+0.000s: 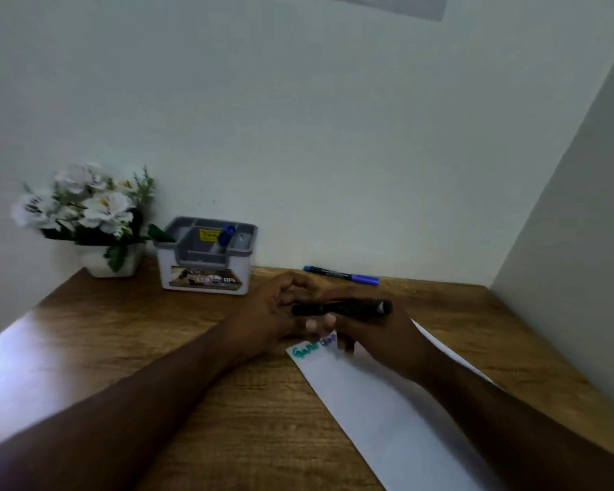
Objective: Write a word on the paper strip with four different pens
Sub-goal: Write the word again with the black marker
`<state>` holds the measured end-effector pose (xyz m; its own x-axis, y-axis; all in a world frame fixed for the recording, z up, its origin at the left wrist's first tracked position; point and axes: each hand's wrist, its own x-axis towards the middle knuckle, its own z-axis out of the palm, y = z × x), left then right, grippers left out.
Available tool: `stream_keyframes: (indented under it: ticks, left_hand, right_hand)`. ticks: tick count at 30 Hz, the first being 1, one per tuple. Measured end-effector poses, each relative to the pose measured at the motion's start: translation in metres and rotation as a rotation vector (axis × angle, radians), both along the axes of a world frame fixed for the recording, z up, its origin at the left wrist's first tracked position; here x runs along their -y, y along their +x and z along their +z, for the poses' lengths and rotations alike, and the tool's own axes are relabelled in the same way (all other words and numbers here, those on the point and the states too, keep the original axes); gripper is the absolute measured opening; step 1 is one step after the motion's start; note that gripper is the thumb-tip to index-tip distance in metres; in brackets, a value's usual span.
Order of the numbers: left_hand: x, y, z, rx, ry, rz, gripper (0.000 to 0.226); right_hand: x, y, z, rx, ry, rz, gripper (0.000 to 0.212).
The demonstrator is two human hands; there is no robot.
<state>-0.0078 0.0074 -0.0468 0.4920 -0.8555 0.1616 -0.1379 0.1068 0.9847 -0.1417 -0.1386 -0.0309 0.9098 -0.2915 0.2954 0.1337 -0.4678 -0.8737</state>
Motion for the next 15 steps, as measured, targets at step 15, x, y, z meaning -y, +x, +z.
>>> stream_keyframes:
  ticks: [15]
  left_hand:
    - [-0.003,0.033,-0.005,-0.006,-0.044,0.685,0.013]
  right_hand:
    - [-0.033,0.129,0.069,0.404,-0.296,-0.229,0.022]
